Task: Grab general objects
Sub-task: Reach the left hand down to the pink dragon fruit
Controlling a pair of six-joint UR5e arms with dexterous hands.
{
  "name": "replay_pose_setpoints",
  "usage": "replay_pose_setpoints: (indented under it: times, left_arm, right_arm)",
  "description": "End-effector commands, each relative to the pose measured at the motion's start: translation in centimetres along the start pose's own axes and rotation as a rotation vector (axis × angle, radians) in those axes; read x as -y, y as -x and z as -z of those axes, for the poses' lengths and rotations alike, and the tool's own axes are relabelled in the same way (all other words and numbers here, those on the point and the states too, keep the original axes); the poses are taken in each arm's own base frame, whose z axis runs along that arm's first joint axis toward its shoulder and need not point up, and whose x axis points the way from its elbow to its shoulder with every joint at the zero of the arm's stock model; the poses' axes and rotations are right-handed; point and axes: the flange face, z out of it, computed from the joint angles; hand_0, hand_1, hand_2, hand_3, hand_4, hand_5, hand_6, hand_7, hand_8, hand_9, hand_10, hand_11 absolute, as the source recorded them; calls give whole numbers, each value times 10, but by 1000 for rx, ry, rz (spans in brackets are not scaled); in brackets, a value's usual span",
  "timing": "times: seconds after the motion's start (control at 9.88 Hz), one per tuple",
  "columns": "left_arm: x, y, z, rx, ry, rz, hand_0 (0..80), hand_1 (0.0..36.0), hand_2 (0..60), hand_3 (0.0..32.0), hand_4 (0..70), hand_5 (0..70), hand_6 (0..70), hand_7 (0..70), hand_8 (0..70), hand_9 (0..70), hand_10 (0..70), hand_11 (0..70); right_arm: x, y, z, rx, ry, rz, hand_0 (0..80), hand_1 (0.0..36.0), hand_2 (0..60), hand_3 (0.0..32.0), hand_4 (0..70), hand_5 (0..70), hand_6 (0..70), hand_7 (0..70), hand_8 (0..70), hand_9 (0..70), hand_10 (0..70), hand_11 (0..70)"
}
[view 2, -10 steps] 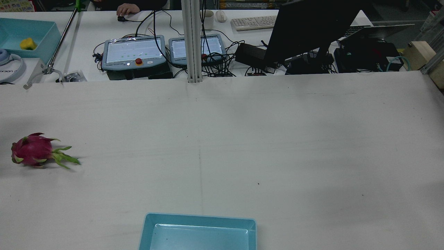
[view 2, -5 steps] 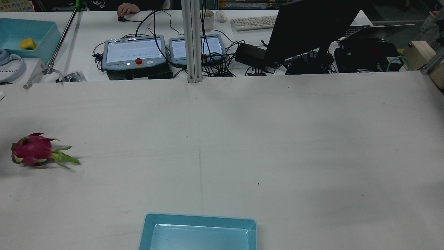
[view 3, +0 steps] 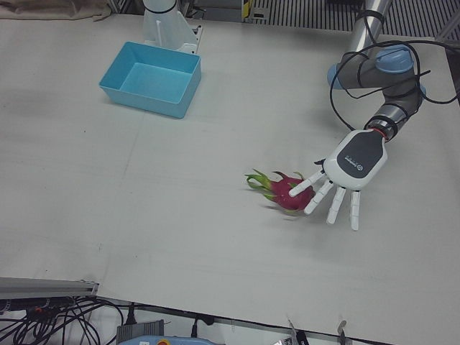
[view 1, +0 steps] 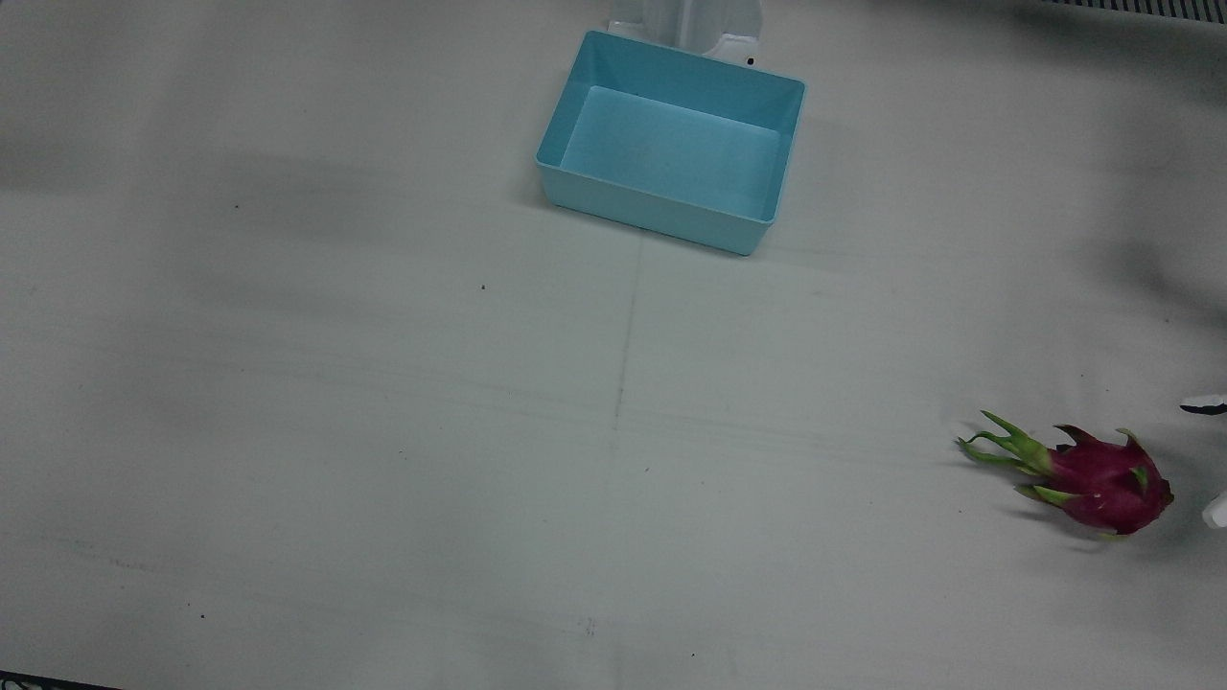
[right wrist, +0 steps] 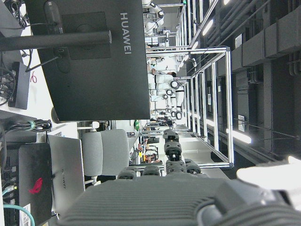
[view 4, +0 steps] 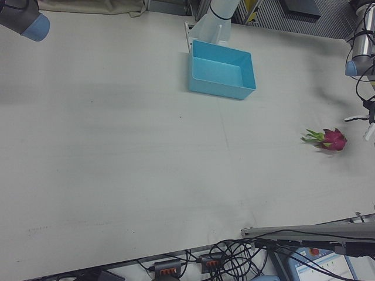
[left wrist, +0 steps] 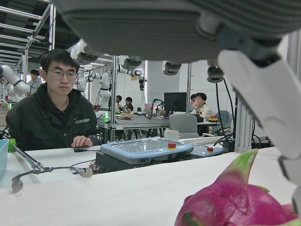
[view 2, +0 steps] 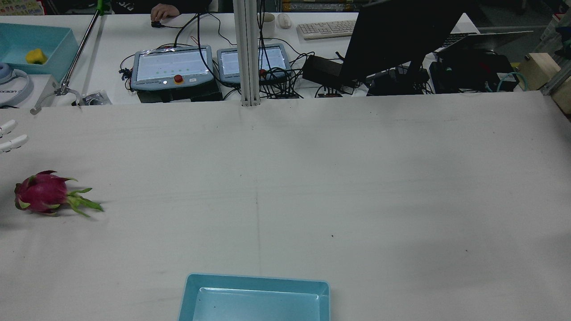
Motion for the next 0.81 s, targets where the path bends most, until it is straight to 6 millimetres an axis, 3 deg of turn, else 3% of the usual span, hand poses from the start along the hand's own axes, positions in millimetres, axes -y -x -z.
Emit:
replay_pose_setpoints:
  times: [0.0, 0.1, 0.41, 0.61, 0.71]
  left_arm:
    - [-8, 7, -39, 51, 17, -28, 586, 326, 197, 320, 0, 0, 0, 60, 0, 0, 0, 0]
    - [-8, 9, -56, 64, 21, -27, 590, 329, 193, 320, 0, 0, 0, 49, 0, 0, 0, 0]
    - [-10, 9, -60, 70, 25, -46, 592, 331, 193, 320, 0, 0, 0, 49, 0, 0, 0, 0]
    - [-36, 11, -65, 85, 71, -48, 600, 337, 196, 320, 0, 0, 0, 52, 0, 0, 0, 0]
    - [-37, 8, -67, 94, 76, -72, 603, 338, 192, 320, 0, 0, 0, 52, 0, 0, 0, 0]
  right_arm:
    - [1, 0, 0, -1, -2, -1, 0, 0, 0, 0, 0, 0, 0, 0, 0, 0, 0, 0]
    - [1, 0, 0, -1, -2, 0, 0, 0, 0, 0, 0, 0, 0, 0, 0, 0, 0, 0]
    - [1, 0, 0, -1, -2, 0, 0, 0, 0, 0, 0, 0, 0, 0, 0, 0, 0, 0]
    - [0, 0, 0, 0, 0, 0, 0, 0, 0, 0, 0, 0, 0, 0, 0, 0, 0, 0]
    - [1, 0, 0, 0, -2, 0, 0, 0, 0, 0, 0, 0, 0, 0, 0, 0, 0, 0]
